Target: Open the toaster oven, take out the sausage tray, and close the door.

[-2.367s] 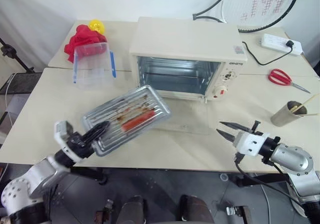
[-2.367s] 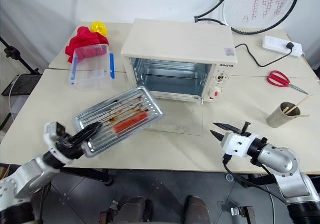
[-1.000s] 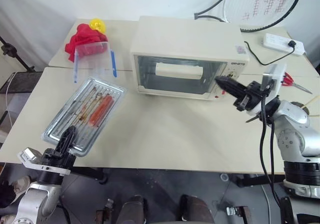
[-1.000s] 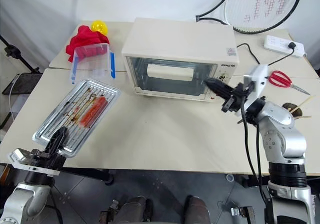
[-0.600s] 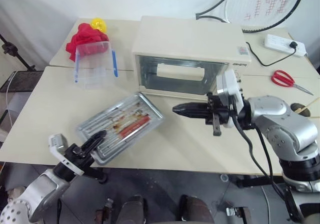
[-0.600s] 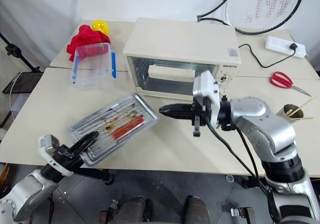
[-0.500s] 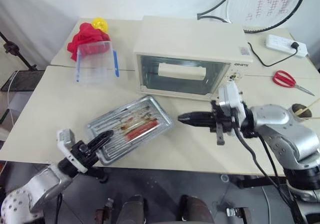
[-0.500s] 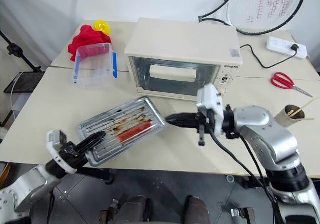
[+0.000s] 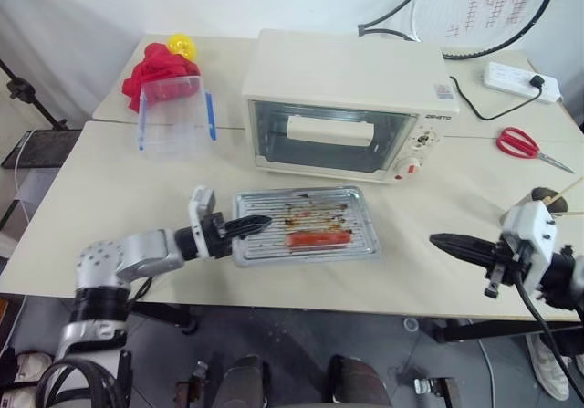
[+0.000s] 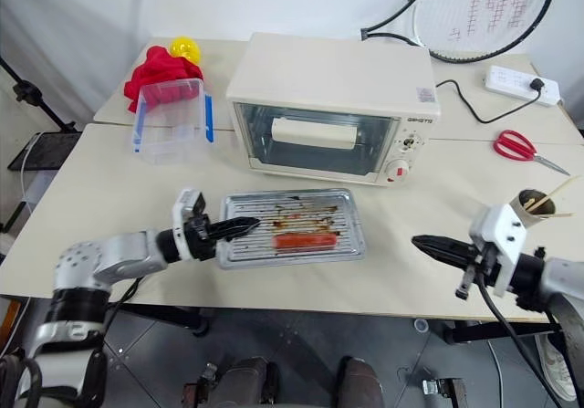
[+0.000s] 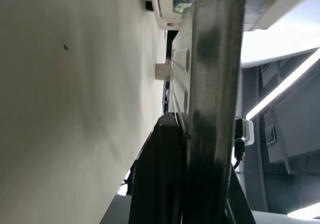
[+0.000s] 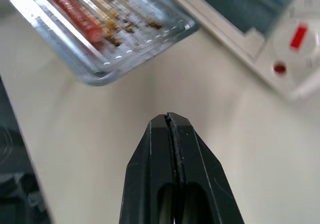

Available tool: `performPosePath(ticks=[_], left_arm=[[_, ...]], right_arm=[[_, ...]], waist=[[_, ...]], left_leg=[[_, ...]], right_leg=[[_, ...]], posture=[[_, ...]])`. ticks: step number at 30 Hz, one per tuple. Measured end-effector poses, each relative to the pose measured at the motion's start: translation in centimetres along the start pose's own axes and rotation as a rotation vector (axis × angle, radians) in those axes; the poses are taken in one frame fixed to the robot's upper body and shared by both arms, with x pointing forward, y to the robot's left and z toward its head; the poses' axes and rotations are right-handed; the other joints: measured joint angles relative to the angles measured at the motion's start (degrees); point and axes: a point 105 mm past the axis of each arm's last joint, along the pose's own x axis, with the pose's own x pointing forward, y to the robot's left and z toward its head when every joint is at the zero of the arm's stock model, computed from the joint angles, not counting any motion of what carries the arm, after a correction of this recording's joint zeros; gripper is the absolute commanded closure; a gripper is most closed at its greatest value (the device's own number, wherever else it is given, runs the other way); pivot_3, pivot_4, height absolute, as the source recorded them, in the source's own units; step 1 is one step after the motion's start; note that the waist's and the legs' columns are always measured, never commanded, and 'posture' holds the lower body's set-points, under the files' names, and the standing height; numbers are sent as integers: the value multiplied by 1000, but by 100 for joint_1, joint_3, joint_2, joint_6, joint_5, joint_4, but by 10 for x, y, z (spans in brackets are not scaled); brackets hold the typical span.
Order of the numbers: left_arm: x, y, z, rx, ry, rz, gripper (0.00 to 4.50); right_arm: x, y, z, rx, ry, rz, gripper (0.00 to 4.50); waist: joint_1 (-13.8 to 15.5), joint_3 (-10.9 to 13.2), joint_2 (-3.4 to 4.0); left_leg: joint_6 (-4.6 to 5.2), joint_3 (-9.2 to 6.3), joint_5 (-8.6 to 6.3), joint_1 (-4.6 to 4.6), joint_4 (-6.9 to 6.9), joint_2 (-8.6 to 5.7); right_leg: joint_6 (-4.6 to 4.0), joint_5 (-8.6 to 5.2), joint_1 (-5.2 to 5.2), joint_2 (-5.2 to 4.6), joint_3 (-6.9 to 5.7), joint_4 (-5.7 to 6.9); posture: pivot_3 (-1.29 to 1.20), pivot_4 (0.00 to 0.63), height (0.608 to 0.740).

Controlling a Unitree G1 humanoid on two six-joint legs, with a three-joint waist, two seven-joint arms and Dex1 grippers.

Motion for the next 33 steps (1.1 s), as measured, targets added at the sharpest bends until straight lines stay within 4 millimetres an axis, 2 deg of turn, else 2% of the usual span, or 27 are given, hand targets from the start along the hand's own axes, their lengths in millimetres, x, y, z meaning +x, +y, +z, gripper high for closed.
performPosePath(ticks=[2, 7, 12, 15, 19, 23, 28, 31, 33], left_arm=[[15, 1, -1, 38, 43, 28, 4500], [36, 10, -5, 123, 116, 98, 4500], [46, 12, -1, 147, 113, 100, 4500], [48, 13, 0, 155, 107, 94, 3849], [44, 19, 2, 225, 107, 136, 2668], [30, 17, 2, 387, 154, 189, 1510], [14, 11, 6, 532, 123, 179, 97], [-13, 10, 12, 740, 107, 220, 40], [-28, 0, 15, 906, 46, 159, 40]], right_arm=[[-9, 3, -5, 7, 24, -21, 4477], [-23, 15, -11, 30, 52, -59, 4477], [-25, 23, -6, 27, 37, -57, 4477], [-25, 29, -8, 51, 39, -45, 4500], [-23, 32, -4, 42, 24, -44, 4500], [-21, 33, -4, 44, 19, -37, 4500], [-14, 35, -1, 43, -1, -7, 4500], [-11, 36, -2, 48, -4, 12, 4500], [-9, 38, -2, 51, -7, 30, 4500]], waist=[[15, 0, 0], [35, -1, 2], [119, -6, 10], [122, -7, 11], [86, -5, 8], [57, -4, 8], [43, -4, 7], [-3, -2, 6], [-27, -3, 8]], left_leg=[[0, 11, 0, 1, -2, 0], [0, 30, 0, 11, -14, 0], [0, 39, 0, 25, -4, -2], [0, 40, -1, 25, -5, -2], [-1, 42, -1, 23, -14, 1], [-1, 53, -1, 22, -28, 1], [-1, 53, -1, 23, -28, 3], [-1, 54, -2, 23, -40, 4], [-2, 54, -2, 24, -49, 5]], right_leg=[[1, 0, -2, 1, 1, -2], [2, 1, -3, 2, 13, -9], [14, 8, 5, -2, 34, -8], [14, 8, 2, -3, 37, -6], [15, 8, -6, -1, 40, -7], [14, 8, -13, 2, 42, -13], [14, 8, -13, 2, 43, -15], [13, 7, -17, 2, 44, -19], [13, 7, -19, 1, 48, -25]], posture=[[0, 150, 740], [0, 150, 740], [0, 150, 740], [0, 150, 740], [0, 150, 740], [0, 150, 740], [0, 150, 740], [0, 150, 740], [0, 150, 740]])
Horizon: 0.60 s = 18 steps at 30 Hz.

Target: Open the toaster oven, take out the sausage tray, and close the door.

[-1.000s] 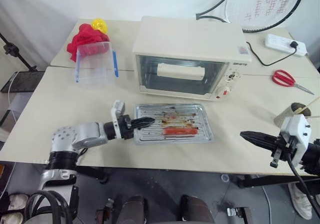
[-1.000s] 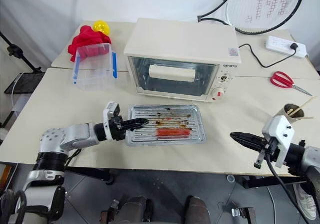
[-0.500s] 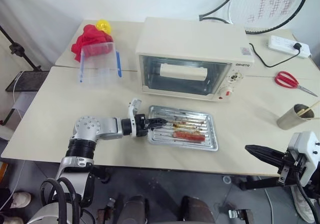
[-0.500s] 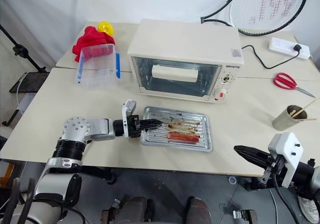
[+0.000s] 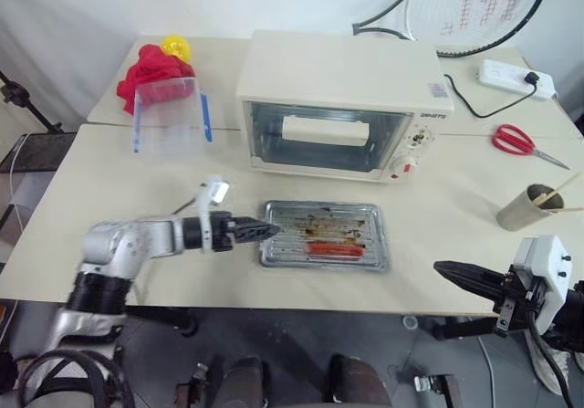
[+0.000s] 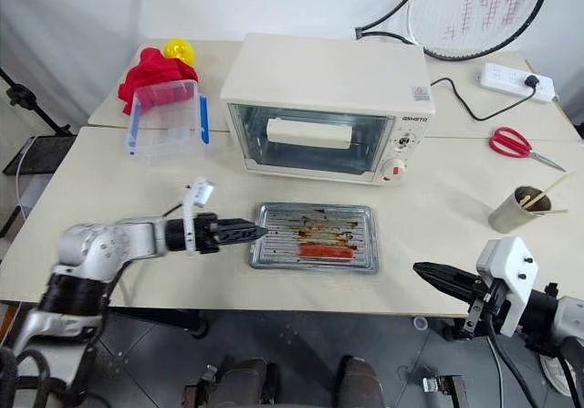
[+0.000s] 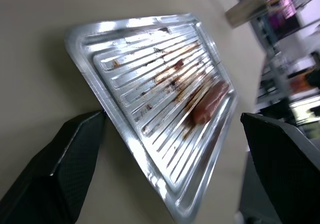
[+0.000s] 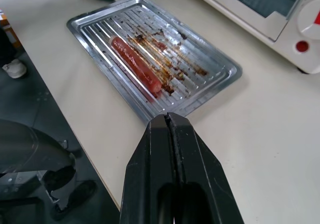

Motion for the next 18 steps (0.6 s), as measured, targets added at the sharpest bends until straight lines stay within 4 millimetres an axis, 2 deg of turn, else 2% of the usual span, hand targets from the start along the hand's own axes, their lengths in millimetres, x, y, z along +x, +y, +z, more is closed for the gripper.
performPosePath(ticks=[4, 7, 11, 12, 14, 18], left_arm=[[-39, 3, -3, 380, 5, -2, 40], [-61, 3, -7, 580, 48, -33, 0], [-86, 4, -3, 663, 83, -41, 0], [-92, 4, 0, 681, 71, -27, 0], [-103, 8, -1, 674, 52, 15, 0], [-103, 8, -9, 641, 37, 25, 0]], right_arm=[[3, -2, 4, -17, -41, 22, 4500], [2, -8, 3, 26, -72, 22, 3905], [-1, -9, 5, 9, -92, 68, 2560], [-2, -10, 5, -5, -97, 70, 2504], [-4, -13, 10, -54, -122, 80, 1773], [-4, -14, 12, -116, -127, 99, 464]], waist=[[-30, 1, 0], [-21, 2, 2], [-22, 2, 2], [-32, 2, 2], [-48, 2, 3], [-49, 3, 2]], left_leg=[[-1, 6, -1, -1, -10, 0], [6, 2, -5, -2, -12, 2], [17, 0, -12, -2, -12, 7], [22, 0, -14, 0, -12, 7], [28, 1, -18, 8, -12, 7], [30, 5, -19, 8, -7, 8]], right_leg=[[0, 0, -4, 0, -1, -8], [-1, 0, -9, -7, 0, -8], [0, 0, -10, -7, -3, -5], [0, 0, -11, -7, -2, -6], [2, 1, -11, -8, -1, -3], [3, 2, -13, -8, -3, 2]], posture=[[0, 150, 740], [0, 150, 740], [0, 150, 740], [0, 150, 740], [0, 150, 740], [0, 150, 740]])
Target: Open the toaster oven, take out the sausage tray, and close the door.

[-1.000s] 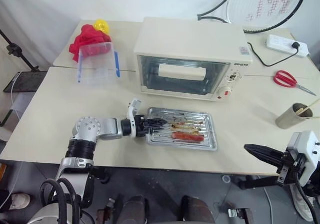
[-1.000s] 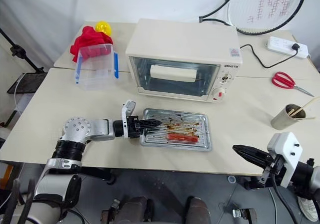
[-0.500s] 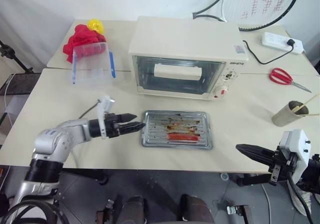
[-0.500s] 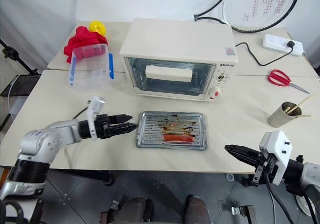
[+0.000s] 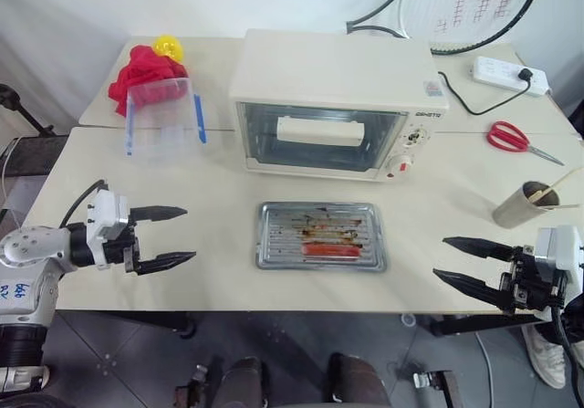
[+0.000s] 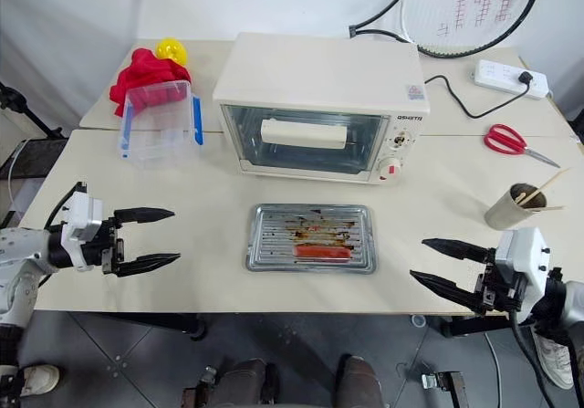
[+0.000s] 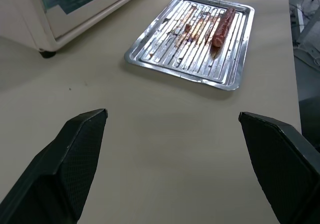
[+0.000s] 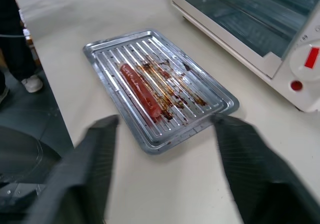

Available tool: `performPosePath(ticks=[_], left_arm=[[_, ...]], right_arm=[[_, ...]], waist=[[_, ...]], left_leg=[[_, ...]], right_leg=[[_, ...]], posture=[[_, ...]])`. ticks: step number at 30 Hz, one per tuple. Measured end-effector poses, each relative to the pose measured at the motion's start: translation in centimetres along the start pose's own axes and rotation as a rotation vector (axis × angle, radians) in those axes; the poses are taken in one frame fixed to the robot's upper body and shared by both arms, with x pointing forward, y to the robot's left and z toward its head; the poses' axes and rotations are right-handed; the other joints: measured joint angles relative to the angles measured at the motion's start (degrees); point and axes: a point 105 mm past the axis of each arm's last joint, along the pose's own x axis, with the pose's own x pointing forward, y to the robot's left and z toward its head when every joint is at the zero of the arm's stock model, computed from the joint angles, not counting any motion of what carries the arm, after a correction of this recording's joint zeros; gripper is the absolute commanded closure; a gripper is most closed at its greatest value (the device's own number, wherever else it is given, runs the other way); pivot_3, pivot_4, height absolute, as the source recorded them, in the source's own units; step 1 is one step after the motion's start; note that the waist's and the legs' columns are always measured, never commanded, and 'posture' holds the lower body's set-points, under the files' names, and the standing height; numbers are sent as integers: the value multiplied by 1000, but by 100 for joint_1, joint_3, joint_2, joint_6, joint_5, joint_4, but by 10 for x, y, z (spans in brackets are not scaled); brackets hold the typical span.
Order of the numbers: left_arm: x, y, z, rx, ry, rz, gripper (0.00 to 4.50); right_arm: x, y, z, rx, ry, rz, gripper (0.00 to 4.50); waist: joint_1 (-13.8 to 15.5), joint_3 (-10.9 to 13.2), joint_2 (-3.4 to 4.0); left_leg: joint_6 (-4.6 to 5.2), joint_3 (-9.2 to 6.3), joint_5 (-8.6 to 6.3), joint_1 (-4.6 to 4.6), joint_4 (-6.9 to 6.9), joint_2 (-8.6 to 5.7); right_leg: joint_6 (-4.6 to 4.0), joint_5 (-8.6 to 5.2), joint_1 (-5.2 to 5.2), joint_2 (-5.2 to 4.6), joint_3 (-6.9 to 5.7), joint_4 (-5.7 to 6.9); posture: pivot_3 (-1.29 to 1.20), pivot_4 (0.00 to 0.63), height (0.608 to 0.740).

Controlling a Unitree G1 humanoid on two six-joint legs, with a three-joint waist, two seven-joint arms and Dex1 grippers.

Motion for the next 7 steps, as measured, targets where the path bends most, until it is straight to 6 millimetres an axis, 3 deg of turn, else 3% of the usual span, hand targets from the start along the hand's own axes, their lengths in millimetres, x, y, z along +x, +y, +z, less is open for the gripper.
performPosePath(ticks=[1, 7], left_arm=[[4, -1, 1, 2, -15, 0, 0], [10, -1, 5, -2, -35, 9, 0]], right_arm=[[0, 1, -1, -17, 5, 14, 61], [4, 8, -4, -48, 19, 67, 23]], waist=[[9, 0, 0], [6, 0, -1]], left_leg=[[0, 0, 0, -2, 5, 0], [0, -2, 0, -3, 19, 2]], right_leg=[[0, 0, 1, 0, -1, 2], [1, 0, 2, 0, 1, 10]], posture=[[0, 150, 740], [0, 150, 740]])
